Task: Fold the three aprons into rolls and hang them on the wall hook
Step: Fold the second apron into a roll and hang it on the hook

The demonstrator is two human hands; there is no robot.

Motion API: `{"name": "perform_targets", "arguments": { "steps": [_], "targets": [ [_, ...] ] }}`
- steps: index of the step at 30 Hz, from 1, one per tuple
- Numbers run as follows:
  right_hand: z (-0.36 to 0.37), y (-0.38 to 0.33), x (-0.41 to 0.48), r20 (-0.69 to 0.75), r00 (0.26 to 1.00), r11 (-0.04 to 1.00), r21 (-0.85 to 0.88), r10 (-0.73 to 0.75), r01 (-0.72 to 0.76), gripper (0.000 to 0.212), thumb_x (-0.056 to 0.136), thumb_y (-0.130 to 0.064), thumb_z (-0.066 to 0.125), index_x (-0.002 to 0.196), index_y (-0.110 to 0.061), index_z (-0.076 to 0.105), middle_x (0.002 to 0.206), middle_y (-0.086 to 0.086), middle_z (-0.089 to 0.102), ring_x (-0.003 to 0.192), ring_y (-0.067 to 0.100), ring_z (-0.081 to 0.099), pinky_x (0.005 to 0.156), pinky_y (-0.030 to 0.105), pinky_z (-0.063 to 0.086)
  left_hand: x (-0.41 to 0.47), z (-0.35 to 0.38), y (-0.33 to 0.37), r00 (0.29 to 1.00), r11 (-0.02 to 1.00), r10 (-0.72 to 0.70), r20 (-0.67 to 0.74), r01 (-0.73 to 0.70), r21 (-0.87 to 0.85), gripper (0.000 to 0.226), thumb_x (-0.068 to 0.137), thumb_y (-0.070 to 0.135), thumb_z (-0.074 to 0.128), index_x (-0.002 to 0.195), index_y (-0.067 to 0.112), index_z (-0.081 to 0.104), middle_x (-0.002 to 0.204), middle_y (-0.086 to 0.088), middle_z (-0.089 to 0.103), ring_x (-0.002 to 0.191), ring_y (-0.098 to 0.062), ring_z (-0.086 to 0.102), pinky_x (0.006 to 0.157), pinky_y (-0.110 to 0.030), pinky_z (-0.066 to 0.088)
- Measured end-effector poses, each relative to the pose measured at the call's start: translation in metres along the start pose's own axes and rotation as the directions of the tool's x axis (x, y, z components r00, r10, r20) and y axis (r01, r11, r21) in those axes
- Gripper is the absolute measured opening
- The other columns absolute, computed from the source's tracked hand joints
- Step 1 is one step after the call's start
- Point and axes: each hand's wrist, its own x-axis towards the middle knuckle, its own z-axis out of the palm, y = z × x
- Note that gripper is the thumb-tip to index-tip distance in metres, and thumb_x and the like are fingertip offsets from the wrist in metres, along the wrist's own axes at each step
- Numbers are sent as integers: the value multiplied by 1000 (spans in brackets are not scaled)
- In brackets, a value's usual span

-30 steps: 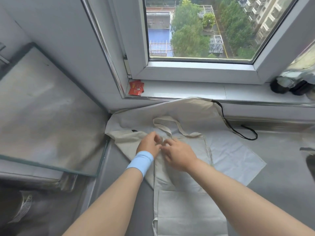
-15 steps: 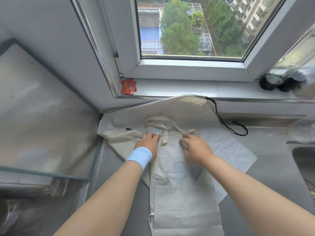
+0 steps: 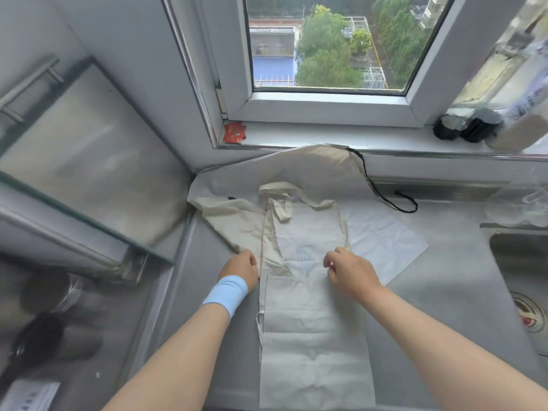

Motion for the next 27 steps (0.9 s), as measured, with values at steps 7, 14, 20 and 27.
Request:
{"name": "perform_targets", "arguments": {
  "steps": [7,14,20,27],
  "targets": [
    [30,-13,-69,50,994,995,-51,93,-91,23,89,-24,50,111,-19,56,111,1,49,108,25,48,75,37,47,-84,24,-7,942,974,-226,246,213,77,29,78,40,59,77,11,57,80,-8,65,70,-28,62,64,-26,48],
    [44,-7,-111,7,985,985,7,-175,175,49,75,-12,70,123,-16,62,130,16,54,118,35,55,94,43,47,-115,52,-11,987,987,-159,9,159,-24,19,86,23,58,99,15,69,103,-8,66,94,-31,64,77,-32,50],
    [31,-7,-161,159,920,929,-34,-359,368,44,72,-53,62,109,-28,55,105,-4,46,93,20,52,74,33,46,-145,65,1,960,954,271,-75,-258,155,20,87,29,60,107,28,57,116,3,49,116,-19,48,88,-34,47],
    [40,-3,-185,320,871,889,-148,-372,434,47,68,-58,55,106,-31,58,117,-3,47,108,21,49,86,35,41,-185,94,6,899,849,295,325,-402,342,56,64,59,70,109,30,51,122,3,43,120,-19,35,92,-35,42]
  ]
}}
